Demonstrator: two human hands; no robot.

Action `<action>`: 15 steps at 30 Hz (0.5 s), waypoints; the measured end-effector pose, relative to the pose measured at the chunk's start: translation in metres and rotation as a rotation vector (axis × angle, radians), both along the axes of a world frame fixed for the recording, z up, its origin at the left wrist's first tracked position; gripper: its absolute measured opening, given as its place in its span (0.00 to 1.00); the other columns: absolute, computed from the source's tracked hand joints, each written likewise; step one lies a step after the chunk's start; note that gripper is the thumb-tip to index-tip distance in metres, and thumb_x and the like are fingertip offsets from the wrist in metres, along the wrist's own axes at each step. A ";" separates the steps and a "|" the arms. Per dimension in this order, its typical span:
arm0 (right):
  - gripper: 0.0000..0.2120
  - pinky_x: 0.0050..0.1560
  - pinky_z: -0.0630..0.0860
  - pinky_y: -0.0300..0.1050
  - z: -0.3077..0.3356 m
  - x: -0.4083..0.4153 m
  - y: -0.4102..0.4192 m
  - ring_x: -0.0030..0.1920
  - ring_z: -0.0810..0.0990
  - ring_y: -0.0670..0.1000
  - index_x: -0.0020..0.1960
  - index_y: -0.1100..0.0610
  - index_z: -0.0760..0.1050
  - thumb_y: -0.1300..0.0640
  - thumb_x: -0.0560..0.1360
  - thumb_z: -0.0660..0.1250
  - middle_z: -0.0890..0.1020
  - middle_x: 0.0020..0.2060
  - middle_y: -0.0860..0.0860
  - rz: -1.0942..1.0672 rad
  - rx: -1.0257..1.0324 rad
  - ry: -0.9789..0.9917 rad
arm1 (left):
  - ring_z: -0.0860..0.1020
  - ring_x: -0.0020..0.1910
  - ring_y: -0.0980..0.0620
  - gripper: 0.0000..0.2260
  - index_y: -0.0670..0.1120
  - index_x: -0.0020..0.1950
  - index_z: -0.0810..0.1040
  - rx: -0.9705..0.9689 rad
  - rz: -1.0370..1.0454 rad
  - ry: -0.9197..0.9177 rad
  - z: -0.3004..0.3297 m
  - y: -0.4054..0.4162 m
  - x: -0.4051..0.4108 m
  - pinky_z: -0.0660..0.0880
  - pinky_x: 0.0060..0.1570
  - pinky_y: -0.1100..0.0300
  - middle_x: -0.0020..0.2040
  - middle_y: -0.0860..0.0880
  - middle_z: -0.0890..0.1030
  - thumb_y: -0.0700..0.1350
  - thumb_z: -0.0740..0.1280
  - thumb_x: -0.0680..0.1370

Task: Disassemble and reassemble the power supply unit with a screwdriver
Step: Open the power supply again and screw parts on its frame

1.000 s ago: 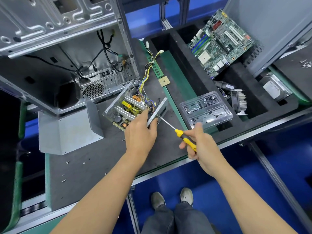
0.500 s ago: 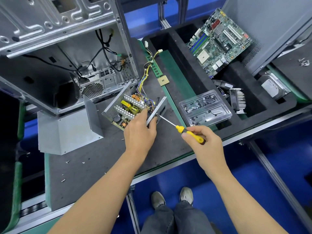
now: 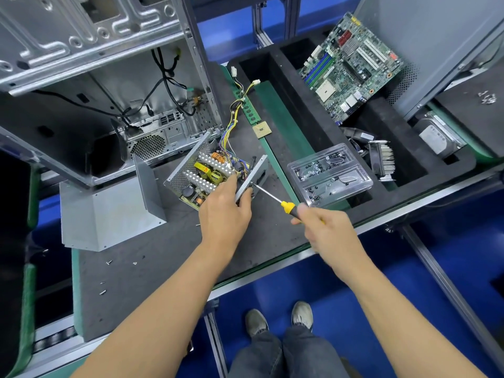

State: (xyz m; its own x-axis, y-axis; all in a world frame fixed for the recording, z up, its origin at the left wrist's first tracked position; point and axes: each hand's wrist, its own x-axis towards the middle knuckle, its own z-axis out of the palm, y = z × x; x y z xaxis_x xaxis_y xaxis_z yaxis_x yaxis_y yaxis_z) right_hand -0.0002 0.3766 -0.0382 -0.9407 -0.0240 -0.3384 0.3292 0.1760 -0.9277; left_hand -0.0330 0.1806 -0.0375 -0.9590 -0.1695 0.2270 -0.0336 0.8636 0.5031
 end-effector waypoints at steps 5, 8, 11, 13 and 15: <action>0.07 0.34 0.69 0.40 0.009 -0.011 0.003 0.29 0.71 0.45 0.50 0.47 0.81 0.46 0.74 0.73 0.75 0.35 0.45 0.045 -0.124 -0.182 | 0.79 0.45 0.39 0.16 0.40 0.64 0.79 0.001 -0.004 0.004 0.000 0.001 0.001 0.69 0.38 0.51 0.45 0.43 0.82 0.47 0.69 0.79; 0.05 0.43 0.74 0.36 0.003 -0.006 0.003 0.42 0.79 0.44 0.50 0.48 0.83 0.55 0.75 0.73 0.80 0.44 0.48 -0.038 0.314 0.303 | 0.79 0.44 0.38 0.16 0.40 0.64 0.79 0.004 -0.009 0.005 0.002 0.001 0.000 0.69 0.38 0.52 0.45 0.43 0.82 0.46 0.69 0.79; 0.08 0.31 0.66 0.40 0.000 -0.009 0.002 0.30 0.67 0.49 0.44 0.51 0.83 0.51 0.78 0.68 0.72 0.30 0.50 0.074 0.410 0.357 | 0.79 0.43 0.38 0.16 0.39 0.63 0.79 0.009 -0.016 0.016 0.002 0.000 0.001 0.70 0.37 0.52 0.44 0.42 0.83 0.45 0.70 0.79; 0.18 0.26 0.58 0.40 0.007 -0.018 0.003 0.26 0.58 0.48 0.43 0.59 0.82 0.46 0.80 0.63 0.65 0.26 0.50 0.044 0.008 -0.089 | 0.79 0.43 0.38 0.16 0.39 0.64 0.79 0.006 -0.017 0.020 0.002 -0.001 0.000 0.69 0.37 0.52 0.44 0.42 0.82 0.45 0.70 0.79; 0.19 0.22 0.56 0.38 0.015 -0.027 0.008 0.24 0.57 0.46 0.46 0.59 0.82 0.45 0.81 0.62 0.66 0.27 0.49 0.027 -0.230 -0.405 | 0.79 0.44 0.38 0.16 0.39 0.64 0.79 0.003 -0.018 0.015 0.002 0.000 0.001 0.70 0.38 0.51 0.45 0.42 0.83 0.45 0.70 0.79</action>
State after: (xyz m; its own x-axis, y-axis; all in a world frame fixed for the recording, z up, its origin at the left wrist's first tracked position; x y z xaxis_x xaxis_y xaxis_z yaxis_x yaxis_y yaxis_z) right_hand -0.0273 0.3847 -0.0229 -0.7317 -0.1642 -0.6615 0.6713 -0.0060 -0.7411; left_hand -0.0324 0.1810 -0.0357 -0.9584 -0.1526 0.2412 -0.0102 0.8627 0.5056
